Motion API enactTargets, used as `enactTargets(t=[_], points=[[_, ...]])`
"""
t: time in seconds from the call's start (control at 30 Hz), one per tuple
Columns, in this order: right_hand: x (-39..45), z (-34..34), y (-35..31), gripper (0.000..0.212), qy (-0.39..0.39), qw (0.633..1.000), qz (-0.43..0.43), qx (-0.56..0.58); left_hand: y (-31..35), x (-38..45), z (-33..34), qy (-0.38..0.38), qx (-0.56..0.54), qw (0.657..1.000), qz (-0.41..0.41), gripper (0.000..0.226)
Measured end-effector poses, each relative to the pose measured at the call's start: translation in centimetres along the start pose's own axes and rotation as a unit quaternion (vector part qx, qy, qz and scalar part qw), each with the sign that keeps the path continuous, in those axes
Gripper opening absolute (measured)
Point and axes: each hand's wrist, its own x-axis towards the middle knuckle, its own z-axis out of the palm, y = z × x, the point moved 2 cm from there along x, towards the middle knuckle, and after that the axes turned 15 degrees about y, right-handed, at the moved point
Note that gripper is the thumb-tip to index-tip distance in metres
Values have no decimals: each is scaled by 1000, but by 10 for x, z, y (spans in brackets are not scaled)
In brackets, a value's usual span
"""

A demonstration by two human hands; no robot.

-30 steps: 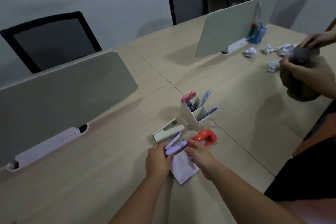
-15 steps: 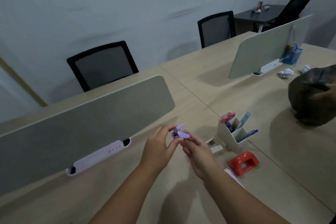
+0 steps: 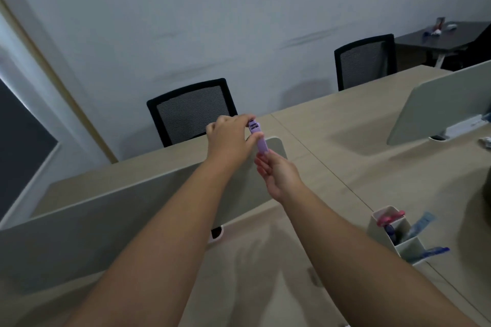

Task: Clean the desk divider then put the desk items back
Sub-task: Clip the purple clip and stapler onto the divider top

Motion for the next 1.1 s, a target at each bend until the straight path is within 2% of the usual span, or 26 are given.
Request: enactTargets(t=[0.13,0.3,0.37,0.47,0.53,0.57,0.63,0.67,0.7,0.73,0.77,0.83,0.9,0.97,1.03,1.1], points=[[11,-2,5,12,-7,999,29,14,-1,16,28,-56,11,998,-15,39],[27,-15,11,13,11,998,47,-35,-16,23,52,-120,20,991,-54,42],[31,-23,18,22,10,996,58,-63,-23,17,62,-154,15,985,-74,45],[29,-32,24,28,10,995,66,-77,-28,0,73,-173,-21,979,-104,62],[28,-42,23,32,10,994,59,-90,-24,-16,74,-143,-4,983,-112,80],[26,-49,21,34,13,993,51,-103,-19,-26,71,-102,8,988,-120,84],[26,-73,18,35,30,990,21,-138,-8,-57,66,29,-28,991,-130,78],[25,-91,17,33,52,984,-2,-172,1,-77,66,84,-85,984,-132,70],[23,-111,16,32,79,969,-32,-231,10,-100,70,100,-163,971,-145,62],[22,-133,19,31,107,947,-61,-297,19,-124,76,72,-251,949,-175,56],[17,-156,21,31,133,917,-79,-367,30,-151,85,7,-325,920,-218,53],[12,-199,34,35,171,857,-86,-478,46,-202,109,-148,-361,884,-259,54],[4,-230,46,40,197,801,-102,-556,53,-248,136,-275,-275,894,-223,63],[-8,-251,51,43,216,751,-125,-611,59,-280,155,-361,-174,900,-171,78],[-19,-261,52,48,231,729,-135,-630,62,-296,164,-406,-128,893,-146,89],[-23,-271,55,51,256,730,-131,-620,65,-302,169,-398,-124,898,-143,88]])
